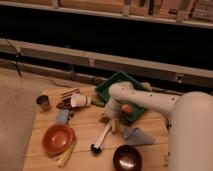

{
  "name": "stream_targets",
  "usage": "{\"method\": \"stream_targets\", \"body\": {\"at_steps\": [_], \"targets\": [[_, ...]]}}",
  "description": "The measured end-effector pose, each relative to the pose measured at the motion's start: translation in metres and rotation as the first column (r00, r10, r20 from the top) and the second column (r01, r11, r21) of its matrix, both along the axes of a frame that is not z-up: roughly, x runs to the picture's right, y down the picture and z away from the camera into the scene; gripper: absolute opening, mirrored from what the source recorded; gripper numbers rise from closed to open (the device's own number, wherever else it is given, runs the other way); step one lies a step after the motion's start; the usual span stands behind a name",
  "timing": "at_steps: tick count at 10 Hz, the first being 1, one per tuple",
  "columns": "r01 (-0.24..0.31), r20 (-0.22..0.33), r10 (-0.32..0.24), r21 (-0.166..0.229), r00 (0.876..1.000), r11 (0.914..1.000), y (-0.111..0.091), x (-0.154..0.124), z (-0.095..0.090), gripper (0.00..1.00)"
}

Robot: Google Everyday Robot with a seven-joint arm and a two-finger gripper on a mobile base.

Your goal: Wipe purple bowl with brush

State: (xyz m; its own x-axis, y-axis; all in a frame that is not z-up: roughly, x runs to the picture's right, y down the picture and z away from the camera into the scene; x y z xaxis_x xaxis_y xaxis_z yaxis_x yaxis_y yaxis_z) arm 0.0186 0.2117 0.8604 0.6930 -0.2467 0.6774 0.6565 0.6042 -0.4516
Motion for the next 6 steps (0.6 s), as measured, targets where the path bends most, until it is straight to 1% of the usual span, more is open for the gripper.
{"method": "stream_targets", "body": {"at_steps": [1,3,4,6], "targets": [[0.004,0.002,-0.004,-0.001,1.0,1.0,-0.0008,-0.0005,-0.0014,0.2],[0.005,0.002,-0.005,0.003,1.0,1.0,-0.0027,-0.0005,-0.0013,0.03],[0.007,0.001,-0.007,0.003,1.0,1.0,-0.0026,0.0002,-0.0013,0.0],[0.021,-0.011,-0.021,0.019,1.0,0.9996,-0.0032,0.0019,-0.0062,0.0]]}}
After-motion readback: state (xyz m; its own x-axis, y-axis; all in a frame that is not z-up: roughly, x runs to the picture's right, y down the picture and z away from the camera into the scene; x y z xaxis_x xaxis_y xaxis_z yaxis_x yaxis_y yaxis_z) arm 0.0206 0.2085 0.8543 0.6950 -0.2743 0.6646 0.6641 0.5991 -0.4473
